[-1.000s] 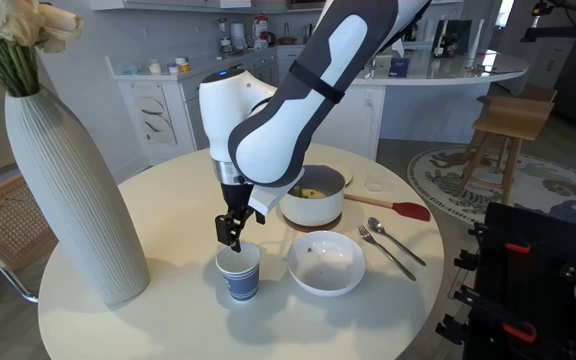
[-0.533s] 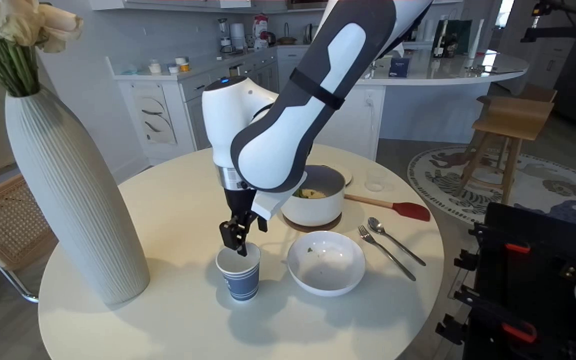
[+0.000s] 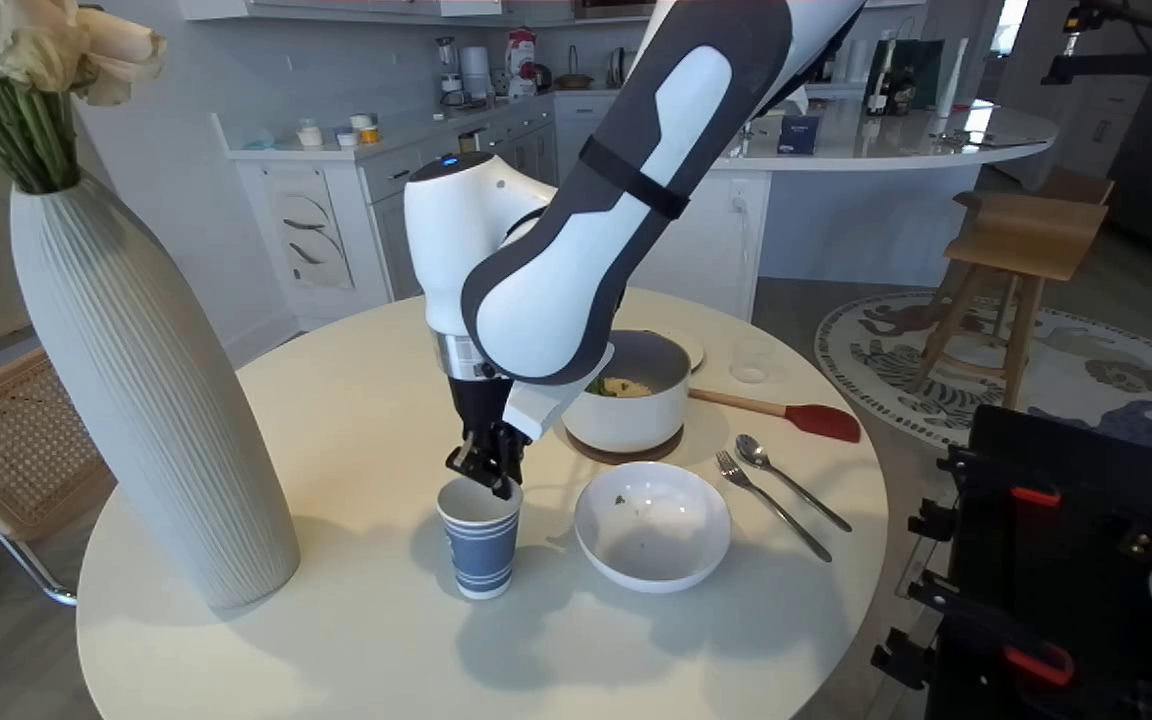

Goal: Move the blue cup to the right, move the silver fork and spoon to the left, move the blue cup to the left

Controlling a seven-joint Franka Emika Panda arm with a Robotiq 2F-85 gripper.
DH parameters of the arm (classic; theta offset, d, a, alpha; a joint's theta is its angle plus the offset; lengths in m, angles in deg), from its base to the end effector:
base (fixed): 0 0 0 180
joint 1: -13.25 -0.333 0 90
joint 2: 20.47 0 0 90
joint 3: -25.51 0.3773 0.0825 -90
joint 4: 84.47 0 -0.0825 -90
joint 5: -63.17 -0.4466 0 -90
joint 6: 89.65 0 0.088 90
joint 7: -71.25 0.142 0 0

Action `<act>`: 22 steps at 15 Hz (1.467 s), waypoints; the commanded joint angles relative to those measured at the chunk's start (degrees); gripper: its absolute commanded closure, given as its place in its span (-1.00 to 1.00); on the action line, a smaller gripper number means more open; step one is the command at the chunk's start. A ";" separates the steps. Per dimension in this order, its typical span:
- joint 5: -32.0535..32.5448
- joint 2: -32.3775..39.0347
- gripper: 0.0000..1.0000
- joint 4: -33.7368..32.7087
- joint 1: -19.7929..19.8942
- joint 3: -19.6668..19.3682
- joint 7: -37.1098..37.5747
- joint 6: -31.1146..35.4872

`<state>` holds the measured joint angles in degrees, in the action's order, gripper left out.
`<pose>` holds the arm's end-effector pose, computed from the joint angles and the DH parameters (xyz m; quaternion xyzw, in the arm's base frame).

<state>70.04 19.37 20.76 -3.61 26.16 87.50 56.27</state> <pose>0.6856 0.2152 0.1103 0.9978 0.0590 0.0160 0.0268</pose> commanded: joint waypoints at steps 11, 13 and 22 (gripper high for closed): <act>-0.25 -6.94 0.98 0.65 2.59 -2.13 -0.99 -3.00; -0.73 -9.28 0.98 0.11 4.53 -2.34 -1.93 -4.39; 0.91 -20.31 0.98 0.49 14.62 -6.26 -5.26 -8.23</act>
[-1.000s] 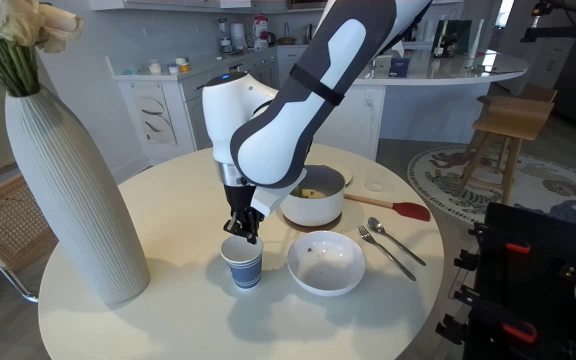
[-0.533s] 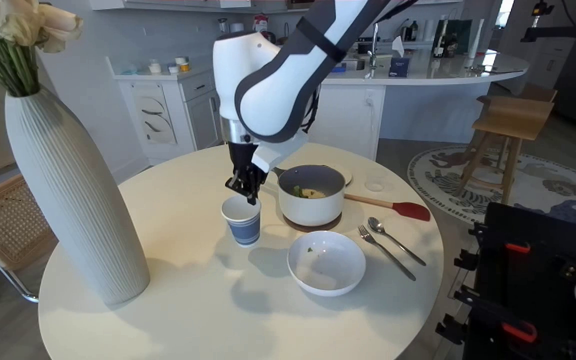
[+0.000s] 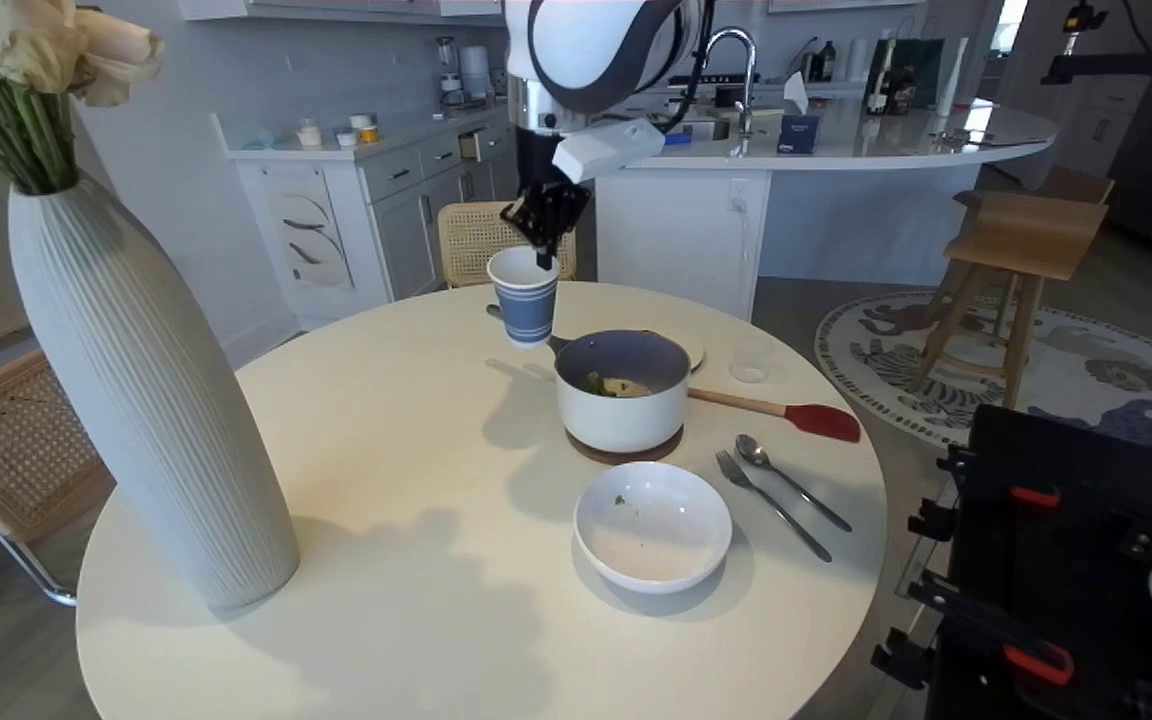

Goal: Move the blue cup to the right, move the silver fork and spoon to the left, move the blue cup to the left

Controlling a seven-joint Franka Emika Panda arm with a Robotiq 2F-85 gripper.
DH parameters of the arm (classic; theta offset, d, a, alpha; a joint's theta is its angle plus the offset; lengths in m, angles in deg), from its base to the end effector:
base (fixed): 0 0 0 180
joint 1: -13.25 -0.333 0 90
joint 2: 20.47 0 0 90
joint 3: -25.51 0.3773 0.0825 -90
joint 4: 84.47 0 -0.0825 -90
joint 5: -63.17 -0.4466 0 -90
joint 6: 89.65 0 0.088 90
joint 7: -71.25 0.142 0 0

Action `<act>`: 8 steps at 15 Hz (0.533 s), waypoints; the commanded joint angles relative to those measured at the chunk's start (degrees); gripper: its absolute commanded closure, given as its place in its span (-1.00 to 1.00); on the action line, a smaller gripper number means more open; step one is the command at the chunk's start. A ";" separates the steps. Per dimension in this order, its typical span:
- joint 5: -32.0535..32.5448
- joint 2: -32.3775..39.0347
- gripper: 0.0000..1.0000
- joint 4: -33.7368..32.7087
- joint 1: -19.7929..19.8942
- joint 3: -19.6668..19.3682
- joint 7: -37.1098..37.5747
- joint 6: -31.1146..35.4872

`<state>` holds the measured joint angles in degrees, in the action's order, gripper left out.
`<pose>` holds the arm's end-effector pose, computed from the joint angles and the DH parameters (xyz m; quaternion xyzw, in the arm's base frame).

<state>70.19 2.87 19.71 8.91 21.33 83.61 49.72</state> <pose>0.7451 0.0030 0.3202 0.9912 -0.0591 0.1088 0.0469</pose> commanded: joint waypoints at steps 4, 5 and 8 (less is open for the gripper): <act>2.85 -7.24 0.98 3.41 6.62 -5.26 -2.76 -1.00; 2.91 -8.04 0.98 3.96 8.10 -6.23 -3.51 -0.91; 5.23 -8.99 0.98 5.16 11.67 -9.65 -4.93 1.94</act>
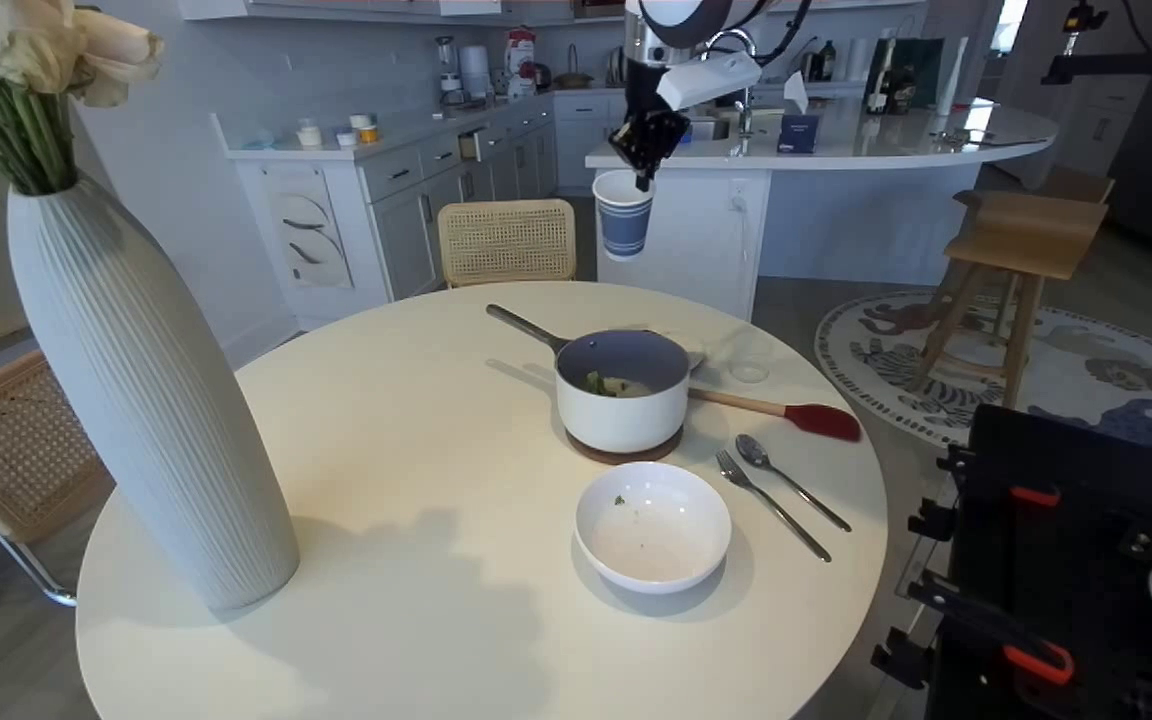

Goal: Move the blue cup to the right, move the silver fork and spoon to the left, move the blue cup to the left

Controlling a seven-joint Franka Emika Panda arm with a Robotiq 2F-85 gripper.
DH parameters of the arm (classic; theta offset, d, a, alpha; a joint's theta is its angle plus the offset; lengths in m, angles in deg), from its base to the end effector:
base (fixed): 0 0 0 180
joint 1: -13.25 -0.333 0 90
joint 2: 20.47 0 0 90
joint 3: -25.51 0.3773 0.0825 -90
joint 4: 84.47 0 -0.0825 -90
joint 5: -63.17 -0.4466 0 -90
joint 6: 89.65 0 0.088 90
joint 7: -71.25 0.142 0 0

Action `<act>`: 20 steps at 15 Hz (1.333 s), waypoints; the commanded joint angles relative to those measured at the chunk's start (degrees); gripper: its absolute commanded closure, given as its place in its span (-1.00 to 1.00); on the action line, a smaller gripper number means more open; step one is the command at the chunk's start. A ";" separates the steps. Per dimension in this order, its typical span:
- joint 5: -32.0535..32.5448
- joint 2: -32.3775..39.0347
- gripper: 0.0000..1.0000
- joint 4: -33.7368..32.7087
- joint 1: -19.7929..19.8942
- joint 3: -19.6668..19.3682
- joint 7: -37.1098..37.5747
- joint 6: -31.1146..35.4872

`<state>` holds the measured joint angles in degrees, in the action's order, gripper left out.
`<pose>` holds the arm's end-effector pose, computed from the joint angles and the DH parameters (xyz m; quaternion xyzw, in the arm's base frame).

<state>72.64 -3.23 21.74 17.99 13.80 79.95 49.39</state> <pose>0.7031 -0.2022 0.3832 0.9744 -0.1531 0.1303 0.1003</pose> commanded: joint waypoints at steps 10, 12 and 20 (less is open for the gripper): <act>-0.07 3.71 0.98 3.00 12.48 -5.58 -5.31 9.72; -2.53 5.59 0.98 2.27 13.63 -5.34 -6.57 9.03; -5.57 12.74 0.98 0.44 16.65 -6.11 -6.13 10.94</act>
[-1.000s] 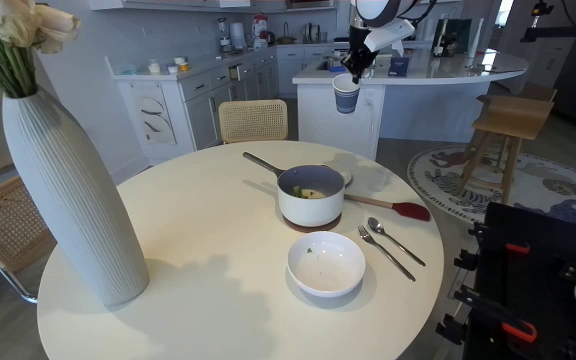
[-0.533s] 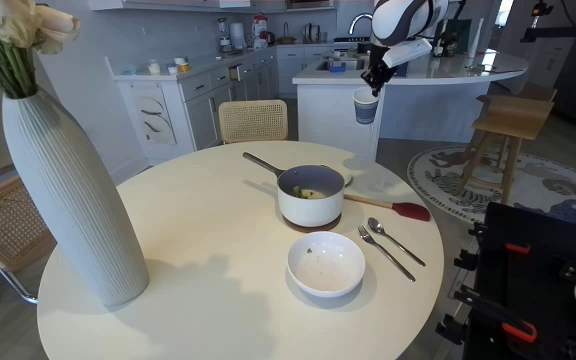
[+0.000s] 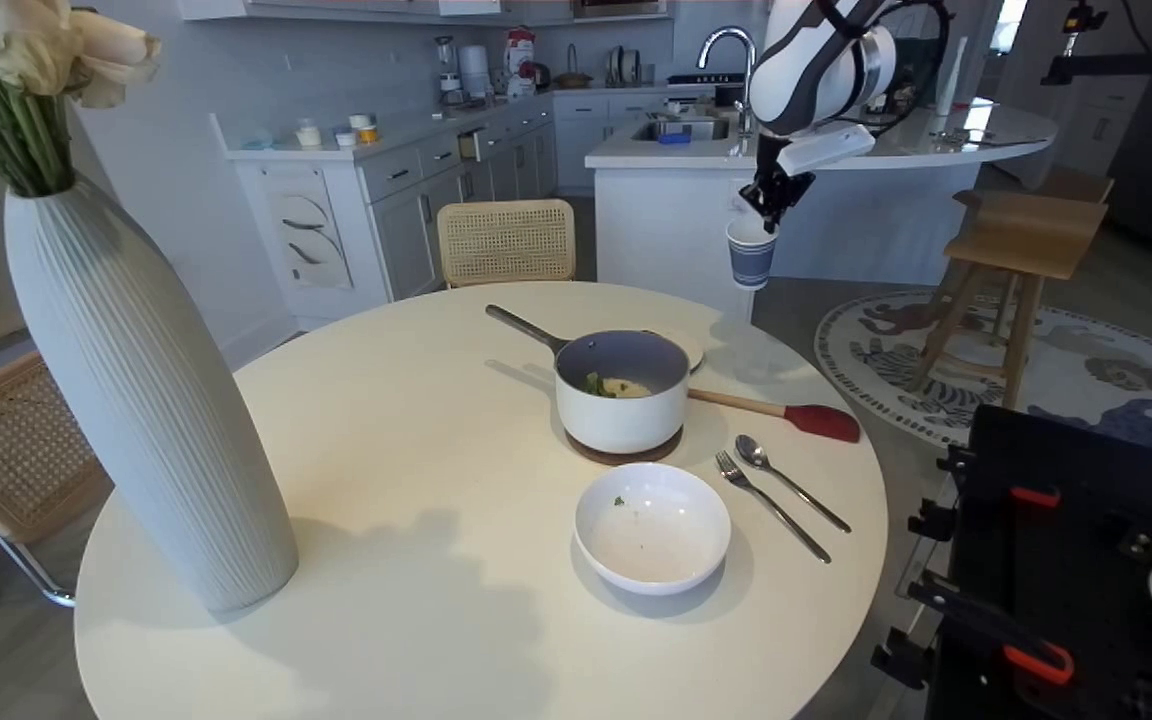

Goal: Move the blue cup to the right, move the silver fork and spoon to the left, move the blue cup to the left

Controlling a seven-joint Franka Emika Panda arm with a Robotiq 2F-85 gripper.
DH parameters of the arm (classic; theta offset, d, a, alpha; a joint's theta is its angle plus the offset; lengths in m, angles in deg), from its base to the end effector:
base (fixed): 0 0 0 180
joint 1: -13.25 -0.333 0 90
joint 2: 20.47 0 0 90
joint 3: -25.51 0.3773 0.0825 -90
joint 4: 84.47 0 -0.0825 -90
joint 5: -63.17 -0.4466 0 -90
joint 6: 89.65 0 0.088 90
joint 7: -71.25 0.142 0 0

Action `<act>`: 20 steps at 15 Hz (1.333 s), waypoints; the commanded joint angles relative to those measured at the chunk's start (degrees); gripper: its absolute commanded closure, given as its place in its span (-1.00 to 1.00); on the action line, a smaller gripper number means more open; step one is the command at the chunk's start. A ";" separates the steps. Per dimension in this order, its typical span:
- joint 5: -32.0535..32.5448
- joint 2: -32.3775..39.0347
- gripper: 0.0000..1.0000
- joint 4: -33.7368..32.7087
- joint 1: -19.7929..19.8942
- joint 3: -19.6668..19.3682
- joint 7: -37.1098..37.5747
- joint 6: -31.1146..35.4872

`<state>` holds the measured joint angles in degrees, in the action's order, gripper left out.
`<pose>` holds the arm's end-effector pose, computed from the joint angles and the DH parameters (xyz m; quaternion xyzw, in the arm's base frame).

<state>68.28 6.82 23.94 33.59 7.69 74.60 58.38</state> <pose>0.5867 -0.4430 0.2637 0.9438 -0.2944 0.0820 0.1260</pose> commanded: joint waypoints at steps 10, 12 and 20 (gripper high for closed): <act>-4.63 14.17 0.98 -8.54 3.70 1.07 0.21 7.76; -6.70 16.33 0.98 -10.77 4.55 2.52 0.08 6.98; -13.50 22.64 0.98 -19.50 6.64 5.45 1.20 1.24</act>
<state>56.35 27.56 8.71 39.21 12.60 75.09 62.90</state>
